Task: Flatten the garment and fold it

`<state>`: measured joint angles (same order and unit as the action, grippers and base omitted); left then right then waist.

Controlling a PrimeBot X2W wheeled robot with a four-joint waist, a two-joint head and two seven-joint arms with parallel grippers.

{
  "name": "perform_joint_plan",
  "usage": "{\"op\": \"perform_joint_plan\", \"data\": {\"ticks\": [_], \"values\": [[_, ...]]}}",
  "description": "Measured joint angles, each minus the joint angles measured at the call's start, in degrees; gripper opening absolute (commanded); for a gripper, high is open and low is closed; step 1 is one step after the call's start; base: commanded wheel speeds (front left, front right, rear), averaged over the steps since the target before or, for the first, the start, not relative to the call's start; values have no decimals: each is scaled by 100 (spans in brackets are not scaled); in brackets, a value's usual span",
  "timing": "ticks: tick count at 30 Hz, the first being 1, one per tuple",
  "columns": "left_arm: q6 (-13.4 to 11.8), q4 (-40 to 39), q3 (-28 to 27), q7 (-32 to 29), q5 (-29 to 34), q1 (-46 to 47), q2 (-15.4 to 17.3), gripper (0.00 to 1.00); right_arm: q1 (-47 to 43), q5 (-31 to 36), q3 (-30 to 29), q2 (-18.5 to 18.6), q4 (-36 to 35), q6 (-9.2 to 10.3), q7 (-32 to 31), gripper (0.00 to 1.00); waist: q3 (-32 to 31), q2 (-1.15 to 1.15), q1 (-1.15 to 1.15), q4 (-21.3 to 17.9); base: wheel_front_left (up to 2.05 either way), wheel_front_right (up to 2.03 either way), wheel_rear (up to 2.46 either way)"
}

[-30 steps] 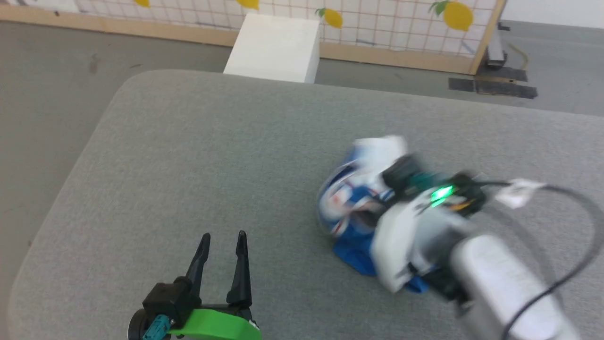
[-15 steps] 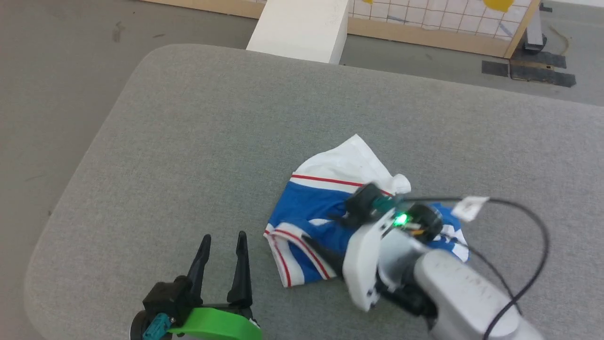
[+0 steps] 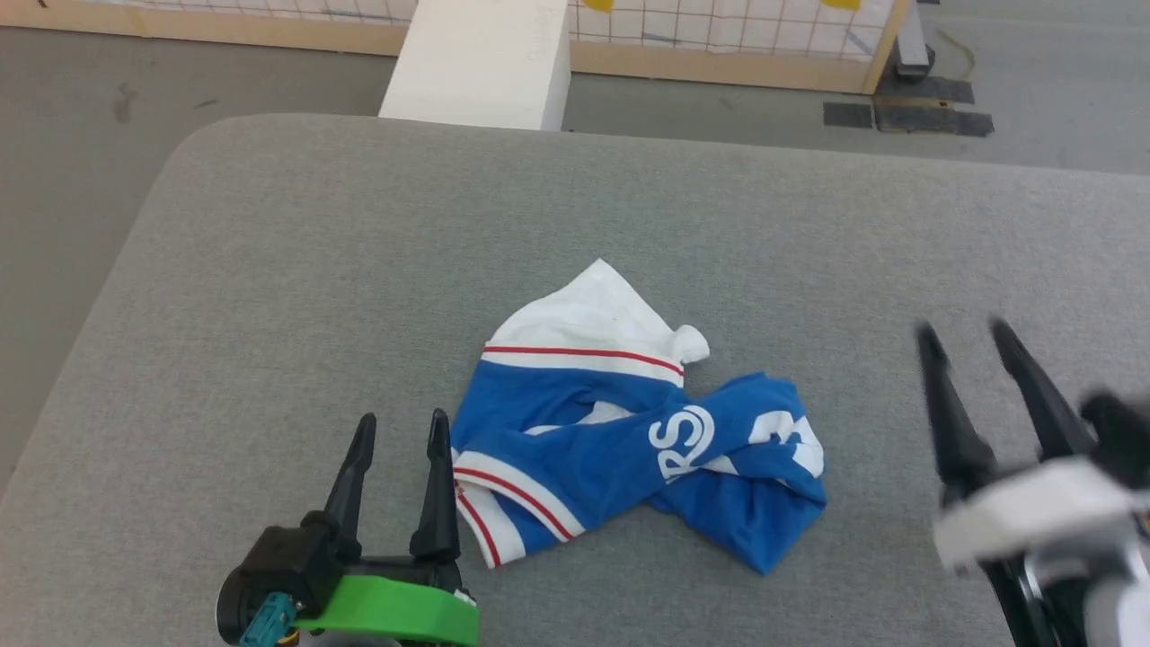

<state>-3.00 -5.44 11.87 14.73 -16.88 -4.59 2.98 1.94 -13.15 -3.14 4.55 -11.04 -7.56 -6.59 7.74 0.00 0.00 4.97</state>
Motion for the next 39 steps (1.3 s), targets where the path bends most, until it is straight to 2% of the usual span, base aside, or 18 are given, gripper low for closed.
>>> {"op": "perform_joint_plan", "data": {"ticks": [3, 5, 8, 13, 15, 21, 23, 28, 33, 34, 35, 36, 37, 39], "values": [[21, -82, -23, 1, 26, -20, -1, 100, -644, 62, -337, -136, -25, 0, 347, 100, 42, 0, 0, -71, 0, 0, 0], [22, -101, -32, 1, 25, -85, -1, 100, -1010, -223, -387, -143, 101, 0, 531, 100, 66, 0, 0, -129, 0, 0, 0], [15, -104, -59, 1, 25, -183, -1, 100, -1292, -569, -263, -147, 337, 0, 723, 100, 99, 0, 0, -223, 0, 0, 0], [15, -92, -66, 1, 29, -191, -1, 100, -1224, -541, 0, -152, 404, 0, 686, 100, 146, 0, 0, -314, 0, 0, 0], [15, -77, -58, 0, 46, -183, -1, 100, -1090, -386, 154, -152, 350, 0, 407, 100, 148, 0, 0, -301, 0, 0, 0], [14, -27, 41, 1, 8, -149, -1, 100, -955, -12, 825, -119, 176, 0, -1490, 100, 163, 0, 0, -117, 0, 0, 0], [-8, 4, 82, 0, -29, -125, -1, 100, -881, 66, 896, -37, 98, 0, -1916, 100, 171, 0, 0, -18, 0, 0, 0], [-18, 64, 178, 1, -80, -120, -1, 100, -729, 267, 868, 67, 255, 0, -2648, 100, 192, 0, 0, 256, 0, 0, 0], [-35, 122, 175, 0, -80, -121, -1, 100, -477, 361, 946, 105, 933, 0, -2843, 100, 189, 0, 0, 542, 0, 0, 0], [-34, 129, 177, 0, -80, -121, -1, 100, -421, 365, 942, 113, 1060, 0, -2835, 96, 183, 0, 0, 581, 0, 0, 0], [-34, 138, 171, 1, -80, -122, -1, 100, -362, 375, 956, 145, 1194, 0, -2781, 47, 170, 0, 0, 625, 0, 0, 0], [-34, 149, 169, 0, -79, -124, -1, 100, -299, 380, 931, 166, 1302, 0, -2675, 11, 146, 0, 0, 659, 0, 0, 0], [-34, 154, 163, 0, -79, -126, -1, 100, -254, 380, 906, 175, 1374, 0, -2594, 0, 121, 0, 0, 679, 0, 0, 0], [-34, 157, 141, 0, -79, -132, -1, 100, -159, 375, 860, 210, 1482, 0, -2465, 0, 47, 0, 0, 705, 0, 0, 0]]}}
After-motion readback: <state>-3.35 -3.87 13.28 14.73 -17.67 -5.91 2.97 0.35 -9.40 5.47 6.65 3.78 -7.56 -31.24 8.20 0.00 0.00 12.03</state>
